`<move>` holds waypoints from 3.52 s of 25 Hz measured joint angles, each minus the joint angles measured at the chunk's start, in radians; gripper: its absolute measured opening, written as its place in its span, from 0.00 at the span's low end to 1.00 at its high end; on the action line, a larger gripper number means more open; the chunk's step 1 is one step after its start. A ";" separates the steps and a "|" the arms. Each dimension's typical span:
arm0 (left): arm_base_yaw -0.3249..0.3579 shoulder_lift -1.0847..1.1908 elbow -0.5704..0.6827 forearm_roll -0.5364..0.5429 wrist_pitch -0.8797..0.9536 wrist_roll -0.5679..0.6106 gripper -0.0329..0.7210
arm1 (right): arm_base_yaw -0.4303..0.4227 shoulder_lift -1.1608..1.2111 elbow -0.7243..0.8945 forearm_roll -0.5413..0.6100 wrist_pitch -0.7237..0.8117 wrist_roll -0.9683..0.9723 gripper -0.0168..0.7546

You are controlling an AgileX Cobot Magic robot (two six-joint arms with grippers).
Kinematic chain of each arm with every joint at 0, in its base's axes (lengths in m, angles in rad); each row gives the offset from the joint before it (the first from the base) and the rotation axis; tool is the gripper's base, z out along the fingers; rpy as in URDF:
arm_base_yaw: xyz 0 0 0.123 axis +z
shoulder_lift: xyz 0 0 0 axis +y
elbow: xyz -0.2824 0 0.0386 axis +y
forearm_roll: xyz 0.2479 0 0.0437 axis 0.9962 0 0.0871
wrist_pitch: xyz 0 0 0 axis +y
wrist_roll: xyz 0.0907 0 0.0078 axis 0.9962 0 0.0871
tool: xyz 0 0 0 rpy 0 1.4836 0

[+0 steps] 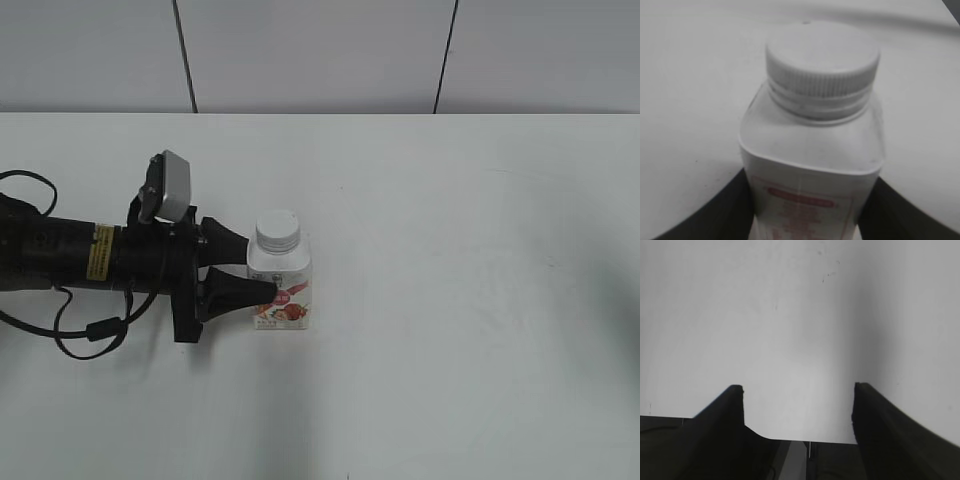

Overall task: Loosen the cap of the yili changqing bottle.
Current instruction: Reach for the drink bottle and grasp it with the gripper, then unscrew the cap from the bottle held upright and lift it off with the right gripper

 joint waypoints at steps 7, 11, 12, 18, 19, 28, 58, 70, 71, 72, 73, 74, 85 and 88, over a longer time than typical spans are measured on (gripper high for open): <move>0.000 0.000 0.000 0.003 -0.002 0.000 0.54 | 0.000 0.275 -0.139 0.000 0.064 0.003 0.59; 0.000 0.000 0.000 0.004 -0.003 0.000 0.54 | 0.000 0.416 -0.195 -0.001 0.071 0.002 0.56; 0.000 0.000 0.000 0.004 -0.003 0.000 0.54 | 0.000 0.447 -0.207 -0.002 0.072 0.002 0.56; 0.000 0.000 0.000 0.005 -0.003 0.000 0.54 | 0.000 0.585 -0.294 -0.012 0.075 0.000 0.56; 0.000 0.000 0.000 0.006 -0.003 0.000 0.54 | 0.000 0.604 -0.311 -0.014 0.075 -0.002 0.56; 0.000 0.000 0.000 0.006 -0.004 0.000 0.54 | 0.123 0.709 -0.425 -0.045 0.079 0.018 0.56; 0.000 0.000 0.000 0.007 -0.003 0.000 0.53 | 0.685 1.027 -0.891 0.115 0.080 0.213 0.61; 0.000 0.000 0.000 0.009 -0.003 0.000 0.53 | 0.688 1.060 -0.895 0.078 0.080 0.212 0.65; 0.000 0.000 0.000 0.009 -0.003 0.000 0.53 | 0.688 1.071 -0.895 0.077 0.080 0.211 0.66; 0.000 0.000 0.000 0.009 -0.003 0.000 0.53 | 0.688 1.080 -0.897 0.077 0.080 0.211 0.66; 0.000 0.000 0.000 0.009 -0.003 0.000 0.53 | 0.688 1.092 -0.900 0.076 0.080 0.211 0.66; 0.000 0.000 0.000 0.009 -0.003 0.000 0.53 | 0.688 1.101 -0.904 0.075 0.080 0.211 0.66; 0.000 0.000 0.000 0.012 -0.003 0.000 0.53 | 0.688 1.120 -0.913 0.052 0.080 0.211 0.64; 0.000 0.000 0.000 0.012 -0.003 0.000 0.53 | 0.688 1.121 -0.913 0.052 0.080 0.211 0.63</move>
